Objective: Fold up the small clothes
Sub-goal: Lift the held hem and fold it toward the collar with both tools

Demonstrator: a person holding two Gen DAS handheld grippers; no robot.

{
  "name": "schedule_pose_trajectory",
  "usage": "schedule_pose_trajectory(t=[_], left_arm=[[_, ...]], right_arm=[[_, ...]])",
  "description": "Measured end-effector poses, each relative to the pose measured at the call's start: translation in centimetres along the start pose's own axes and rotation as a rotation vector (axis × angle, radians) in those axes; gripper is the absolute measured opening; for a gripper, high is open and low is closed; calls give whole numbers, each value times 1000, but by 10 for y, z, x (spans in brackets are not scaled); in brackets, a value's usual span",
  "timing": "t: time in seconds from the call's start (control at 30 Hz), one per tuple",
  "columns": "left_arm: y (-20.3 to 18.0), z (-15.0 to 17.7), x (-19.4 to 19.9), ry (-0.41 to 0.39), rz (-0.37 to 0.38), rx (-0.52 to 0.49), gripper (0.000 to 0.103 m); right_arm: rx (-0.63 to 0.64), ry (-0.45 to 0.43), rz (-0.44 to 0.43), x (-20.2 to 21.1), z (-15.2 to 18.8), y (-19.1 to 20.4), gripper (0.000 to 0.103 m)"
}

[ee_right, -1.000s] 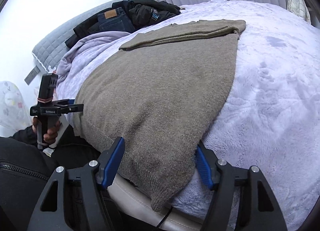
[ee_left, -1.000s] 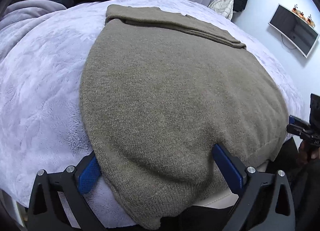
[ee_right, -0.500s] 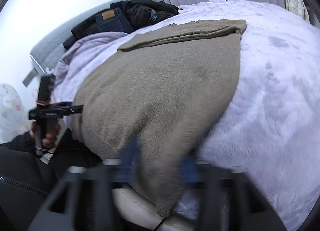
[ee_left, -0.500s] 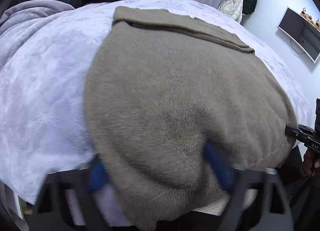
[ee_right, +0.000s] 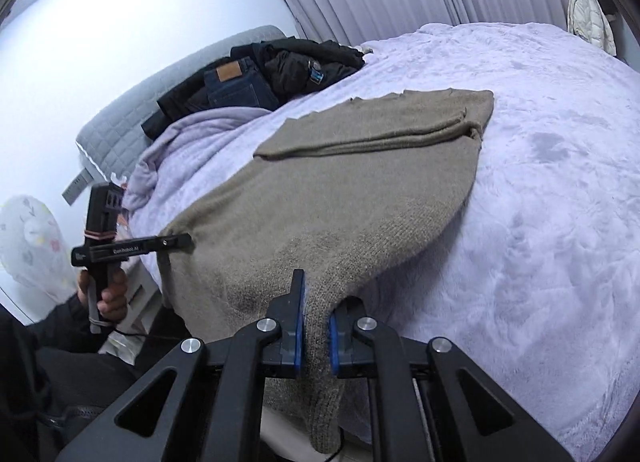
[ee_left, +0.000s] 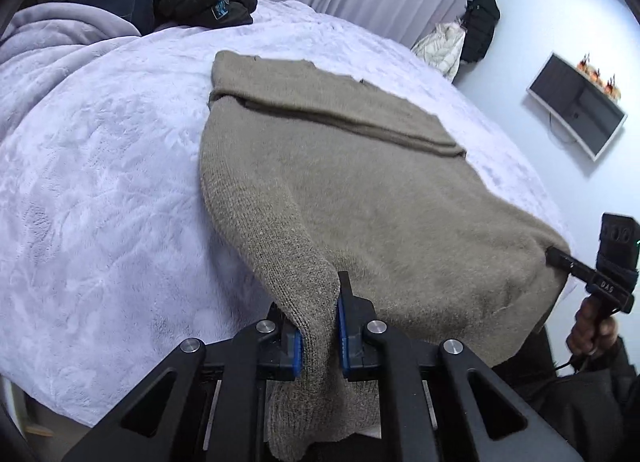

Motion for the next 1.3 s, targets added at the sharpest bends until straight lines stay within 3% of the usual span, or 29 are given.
schedule_pose_trajectory(t=[0.27, 0.67, 0.97, 1.1, 1.13, 1.2, 1.3], left_arm=[[9, -45, 16, -103, 75, 107, 14], [-12, -149, -2, -182, 87, 110, 14], [1, -236, -100, -66, 76, 192, 14], [14, -254, -163, 60, 51, 248, 15], [18, -255, -180, 111, 55, 265, 18], [29, -250, -209, 212, 76, 316, 58], [39, -244, -206, 193, 152, 364, 61]], right_arm=[[-42, -119, -100, 14, -46, -6, 10], [-65, -211, -127, 1, -135, -41, 10], [-222, -214, -56, -55, -200, -132, 10], [-306, -161, 11, -88, -213, -179, 10], [-331, -137, 39, -98, -214, -193, 13], [-410, -90, 72, -114, -213, -219, 15], [-528, -31, 58, -128, -204, -246, 25]])
Point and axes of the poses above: each gripper's, at about its wrist camera, not at the fingertips, and x roughly against the way its jaws point, y to its left, z to its underside, the point moved 3 cm from there along -x, roughly the way its jaws point, and after that the axes turned 15 degrees about -z, right-handed, at the moved point
